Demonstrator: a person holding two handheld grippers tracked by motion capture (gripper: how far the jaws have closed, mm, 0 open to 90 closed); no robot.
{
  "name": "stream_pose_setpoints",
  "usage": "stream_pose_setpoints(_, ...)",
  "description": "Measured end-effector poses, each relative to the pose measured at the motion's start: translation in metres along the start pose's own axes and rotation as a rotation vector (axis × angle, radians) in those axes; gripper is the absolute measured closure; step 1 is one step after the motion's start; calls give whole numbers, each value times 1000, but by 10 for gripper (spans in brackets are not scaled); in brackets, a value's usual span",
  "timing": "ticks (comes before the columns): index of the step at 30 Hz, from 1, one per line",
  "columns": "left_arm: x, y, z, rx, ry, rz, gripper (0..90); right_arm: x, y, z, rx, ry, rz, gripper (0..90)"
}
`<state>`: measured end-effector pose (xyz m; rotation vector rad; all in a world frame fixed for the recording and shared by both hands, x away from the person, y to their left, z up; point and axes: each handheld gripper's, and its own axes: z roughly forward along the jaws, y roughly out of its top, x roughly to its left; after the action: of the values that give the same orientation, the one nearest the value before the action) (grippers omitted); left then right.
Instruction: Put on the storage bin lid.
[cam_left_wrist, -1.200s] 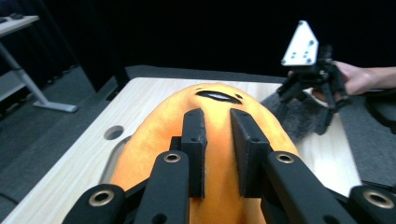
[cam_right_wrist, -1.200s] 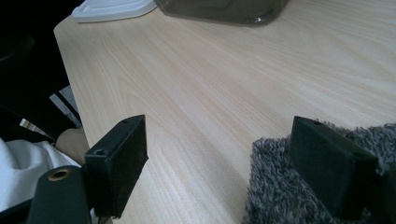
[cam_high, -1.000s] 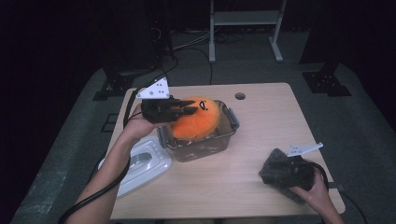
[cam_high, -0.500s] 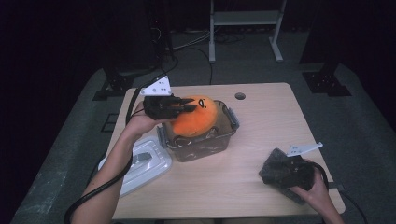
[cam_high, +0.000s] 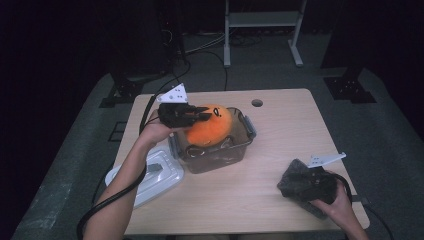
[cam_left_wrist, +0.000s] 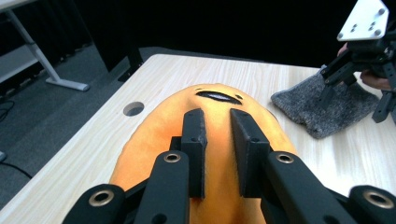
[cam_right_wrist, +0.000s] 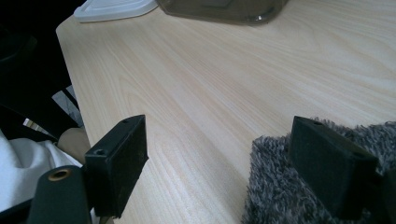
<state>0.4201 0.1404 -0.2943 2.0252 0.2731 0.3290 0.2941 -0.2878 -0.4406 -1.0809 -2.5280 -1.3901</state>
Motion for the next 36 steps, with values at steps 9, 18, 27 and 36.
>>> stream_pose_setpoints(9, 4, -8, 14, 15, -6, -17, 768, -1, -1, 0, -1, 3, 0, 188)
stream_pose_setpoints(18, 6, -15, 28, 43, -20, -30, 769, -1, -1, 0, 1, 4, -1, 188)
stream_pose_setpoints(27, 6, -20, 38, 84, -27, -23, 769, -1, -1, -1, -1, 5, -2, 188)
stream_pose_setpoints(36, 8, -24, 43, 118, -26, -25, 769, 0, -1, -1, 0, 7, -2, 188)
